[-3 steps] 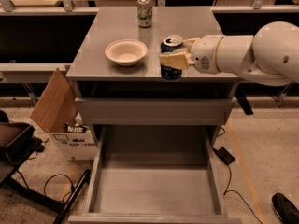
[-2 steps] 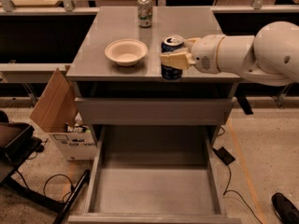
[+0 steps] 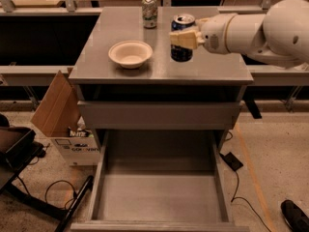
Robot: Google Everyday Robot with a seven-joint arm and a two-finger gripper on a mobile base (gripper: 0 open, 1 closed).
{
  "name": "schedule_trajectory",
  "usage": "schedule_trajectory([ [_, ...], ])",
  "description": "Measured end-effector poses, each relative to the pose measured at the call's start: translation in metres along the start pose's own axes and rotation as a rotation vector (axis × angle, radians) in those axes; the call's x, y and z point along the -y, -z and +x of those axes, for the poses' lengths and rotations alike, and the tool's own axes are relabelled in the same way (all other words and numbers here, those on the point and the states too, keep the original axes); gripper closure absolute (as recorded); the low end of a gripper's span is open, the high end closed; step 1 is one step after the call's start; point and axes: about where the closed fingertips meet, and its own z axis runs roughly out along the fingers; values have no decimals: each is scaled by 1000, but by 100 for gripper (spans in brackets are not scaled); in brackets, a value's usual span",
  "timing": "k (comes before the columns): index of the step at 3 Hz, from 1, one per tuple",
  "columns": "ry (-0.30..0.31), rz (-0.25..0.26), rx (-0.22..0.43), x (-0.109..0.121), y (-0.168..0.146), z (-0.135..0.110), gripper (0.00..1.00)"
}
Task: Pick pepsi can from middle drawer and place on counter
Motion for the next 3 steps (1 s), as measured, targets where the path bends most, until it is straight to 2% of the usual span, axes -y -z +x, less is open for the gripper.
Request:
schedule_trajectory([
  [1, -25, 88, 23, 46, -9, -32, 100],
  [2, -45, 178, 46, 91, -24, -46, 100],
  [3, -62, 272, 47, 130, -42, -37, 100],
])
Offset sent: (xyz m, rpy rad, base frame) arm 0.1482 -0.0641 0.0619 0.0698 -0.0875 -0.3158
